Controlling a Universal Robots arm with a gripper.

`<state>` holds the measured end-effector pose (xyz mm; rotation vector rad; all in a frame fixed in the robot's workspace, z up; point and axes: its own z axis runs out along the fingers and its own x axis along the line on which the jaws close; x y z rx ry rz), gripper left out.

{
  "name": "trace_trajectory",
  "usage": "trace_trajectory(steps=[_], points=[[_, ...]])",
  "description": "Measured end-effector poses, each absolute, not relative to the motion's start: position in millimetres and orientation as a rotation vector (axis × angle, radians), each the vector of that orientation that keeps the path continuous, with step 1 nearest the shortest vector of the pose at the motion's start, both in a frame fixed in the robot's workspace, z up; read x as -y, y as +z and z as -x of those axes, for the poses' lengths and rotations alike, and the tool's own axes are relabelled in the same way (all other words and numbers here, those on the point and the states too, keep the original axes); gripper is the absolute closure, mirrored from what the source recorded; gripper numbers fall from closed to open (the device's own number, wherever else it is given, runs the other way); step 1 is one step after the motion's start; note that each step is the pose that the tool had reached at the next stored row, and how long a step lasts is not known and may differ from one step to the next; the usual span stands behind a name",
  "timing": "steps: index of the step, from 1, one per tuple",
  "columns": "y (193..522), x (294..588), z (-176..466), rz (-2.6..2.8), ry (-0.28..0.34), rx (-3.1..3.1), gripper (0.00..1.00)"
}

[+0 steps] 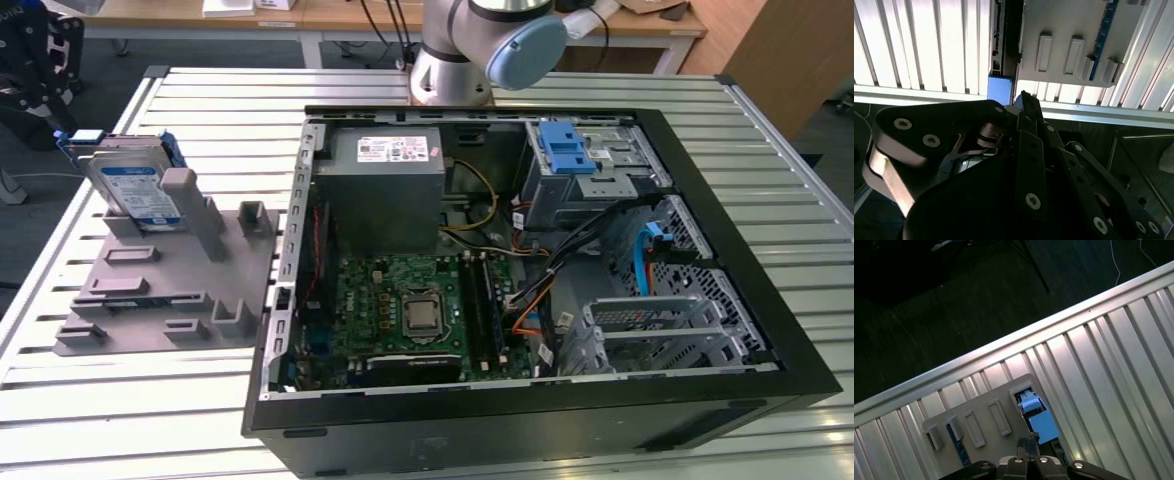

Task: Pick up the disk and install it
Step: 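Pick up the disk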

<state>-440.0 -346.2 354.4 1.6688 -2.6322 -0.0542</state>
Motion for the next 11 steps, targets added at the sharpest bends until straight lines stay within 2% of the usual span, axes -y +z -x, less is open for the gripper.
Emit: trace_trajectory(steps=[11], points=[[354.3, 346.2, 440.0, -1.680, -0.054, 2.625, 0.89]])
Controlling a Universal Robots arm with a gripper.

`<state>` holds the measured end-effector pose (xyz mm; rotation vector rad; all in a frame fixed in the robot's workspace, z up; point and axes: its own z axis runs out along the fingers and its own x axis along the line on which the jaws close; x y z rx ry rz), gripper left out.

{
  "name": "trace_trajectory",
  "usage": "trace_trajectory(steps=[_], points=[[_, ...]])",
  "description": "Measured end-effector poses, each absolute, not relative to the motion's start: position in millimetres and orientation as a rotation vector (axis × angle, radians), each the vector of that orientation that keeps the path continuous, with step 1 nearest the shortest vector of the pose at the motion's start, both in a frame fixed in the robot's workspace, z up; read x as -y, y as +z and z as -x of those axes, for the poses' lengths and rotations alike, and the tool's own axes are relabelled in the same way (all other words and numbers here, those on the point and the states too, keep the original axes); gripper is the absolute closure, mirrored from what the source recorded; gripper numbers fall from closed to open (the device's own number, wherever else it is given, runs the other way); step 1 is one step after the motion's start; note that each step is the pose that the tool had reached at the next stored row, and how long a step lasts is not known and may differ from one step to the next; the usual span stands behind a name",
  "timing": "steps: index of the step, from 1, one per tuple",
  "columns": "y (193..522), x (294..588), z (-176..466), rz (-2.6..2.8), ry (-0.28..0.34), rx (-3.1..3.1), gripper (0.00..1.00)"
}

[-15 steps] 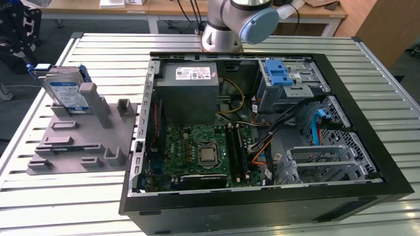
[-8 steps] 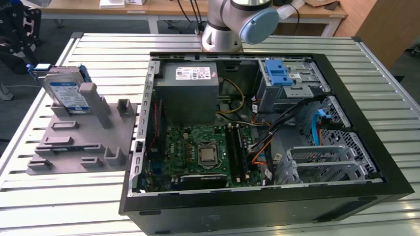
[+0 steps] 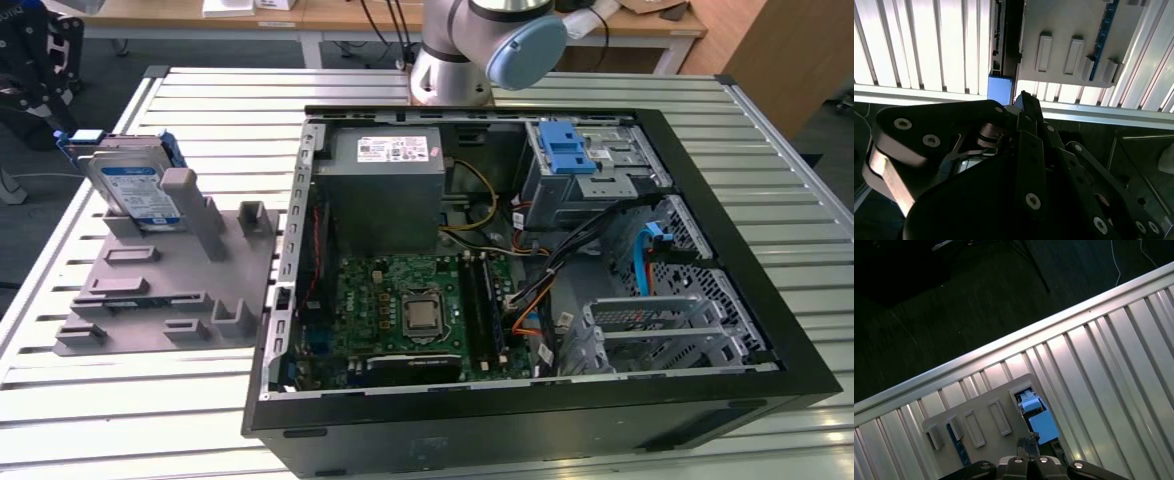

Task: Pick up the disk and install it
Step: 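Pick up the disk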

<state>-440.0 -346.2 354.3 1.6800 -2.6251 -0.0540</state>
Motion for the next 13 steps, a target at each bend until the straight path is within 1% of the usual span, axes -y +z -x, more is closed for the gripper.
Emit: trace_trajectory(steps=[13], points=[[354.3, 346.2, 440.0, -1.879, -0.051, 2.483, 0.89]])
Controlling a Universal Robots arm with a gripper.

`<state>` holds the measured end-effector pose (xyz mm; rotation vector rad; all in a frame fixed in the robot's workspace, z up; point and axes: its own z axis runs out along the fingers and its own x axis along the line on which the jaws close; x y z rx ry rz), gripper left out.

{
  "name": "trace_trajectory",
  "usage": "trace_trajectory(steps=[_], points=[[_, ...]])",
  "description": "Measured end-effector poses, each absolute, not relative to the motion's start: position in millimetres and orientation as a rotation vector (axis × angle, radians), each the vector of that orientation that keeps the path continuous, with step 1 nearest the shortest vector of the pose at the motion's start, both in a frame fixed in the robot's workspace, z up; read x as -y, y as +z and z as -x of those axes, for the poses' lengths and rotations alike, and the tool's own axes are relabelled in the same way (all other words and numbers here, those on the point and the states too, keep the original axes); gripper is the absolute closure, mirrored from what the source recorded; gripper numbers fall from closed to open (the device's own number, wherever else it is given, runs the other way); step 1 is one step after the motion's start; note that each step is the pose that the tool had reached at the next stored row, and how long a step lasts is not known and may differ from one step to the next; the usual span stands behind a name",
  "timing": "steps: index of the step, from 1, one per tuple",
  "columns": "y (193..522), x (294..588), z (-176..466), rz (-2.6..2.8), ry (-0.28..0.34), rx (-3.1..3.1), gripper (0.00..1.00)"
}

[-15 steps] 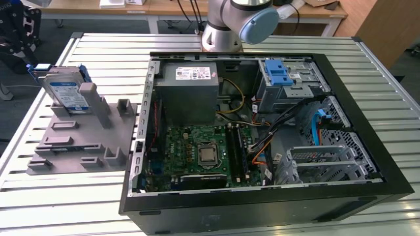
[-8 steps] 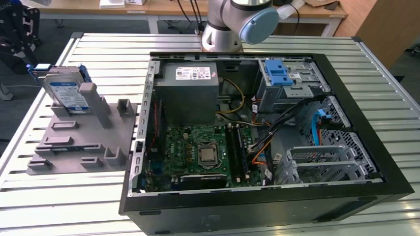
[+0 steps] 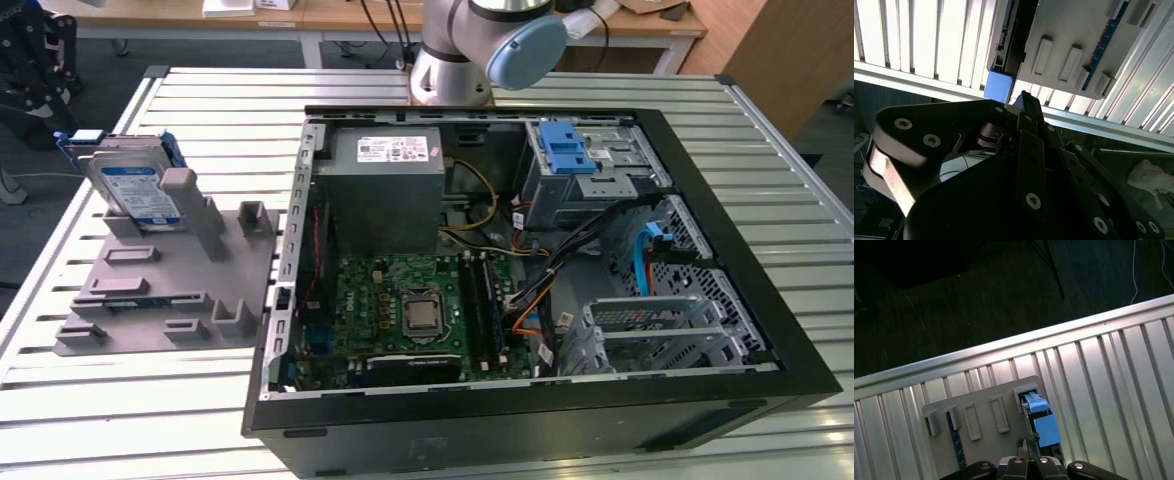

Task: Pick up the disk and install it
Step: 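Pick up the disk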

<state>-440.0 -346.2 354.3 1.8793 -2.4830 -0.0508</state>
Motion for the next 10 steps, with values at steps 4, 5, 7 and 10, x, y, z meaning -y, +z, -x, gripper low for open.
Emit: trace_trajectory(steps=[4, 5, 7, 10], points=[[354.2, 346.2, 440.0, -1.879, -0.051, 2.483, 0.89], [354.2, 346.2, 440.0, -1.879, -0.051, 2.483, 0.89], [354.2, 346.2, 440.0, -1.882, -0.051, 2.481, 0.89], [354.2, 346.2, 440.1, -1.911, -0.050, 2.459, 0.89]])
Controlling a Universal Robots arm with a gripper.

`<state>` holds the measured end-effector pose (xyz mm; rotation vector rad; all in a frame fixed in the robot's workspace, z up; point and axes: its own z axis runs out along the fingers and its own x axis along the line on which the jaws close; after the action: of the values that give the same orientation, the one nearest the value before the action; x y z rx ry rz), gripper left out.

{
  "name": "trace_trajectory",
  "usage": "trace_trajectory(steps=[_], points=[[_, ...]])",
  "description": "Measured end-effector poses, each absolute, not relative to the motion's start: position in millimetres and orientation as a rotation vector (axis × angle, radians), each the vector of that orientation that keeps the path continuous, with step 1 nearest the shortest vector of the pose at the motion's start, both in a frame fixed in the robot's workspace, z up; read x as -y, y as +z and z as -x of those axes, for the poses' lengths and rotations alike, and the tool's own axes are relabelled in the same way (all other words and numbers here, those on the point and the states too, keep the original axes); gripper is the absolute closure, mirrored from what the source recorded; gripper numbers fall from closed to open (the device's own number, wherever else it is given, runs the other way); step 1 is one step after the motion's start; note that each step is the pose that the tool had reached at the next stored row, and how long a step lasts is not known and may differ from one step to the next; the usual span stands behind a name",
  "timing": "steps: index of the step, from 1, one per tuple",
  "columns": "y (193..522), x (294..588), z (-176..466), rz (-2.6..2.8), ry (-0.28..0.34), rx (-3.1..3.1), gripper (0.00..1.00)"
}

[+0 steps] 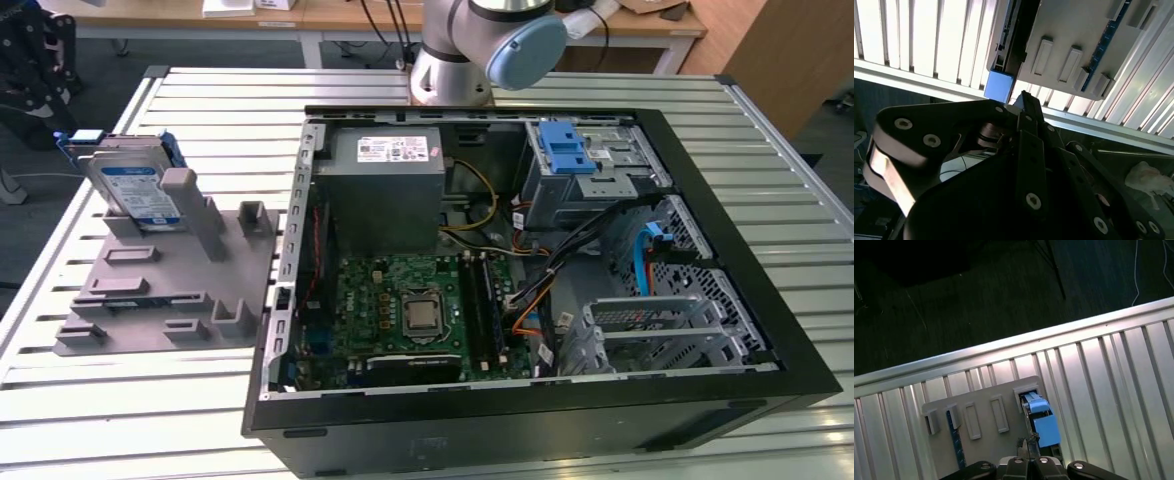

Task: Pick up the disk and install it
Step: 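Pick up the disk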

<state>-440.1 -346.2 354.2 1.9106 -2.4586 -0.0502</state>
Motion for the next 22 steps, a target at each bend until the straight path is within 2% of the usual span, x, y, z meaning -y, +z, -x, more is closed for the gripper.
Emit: trace_trajectory(steps=[22], points=[[351.6, 344.0, 440.1, -2.144, -0.069, 2.310, 0.89]])
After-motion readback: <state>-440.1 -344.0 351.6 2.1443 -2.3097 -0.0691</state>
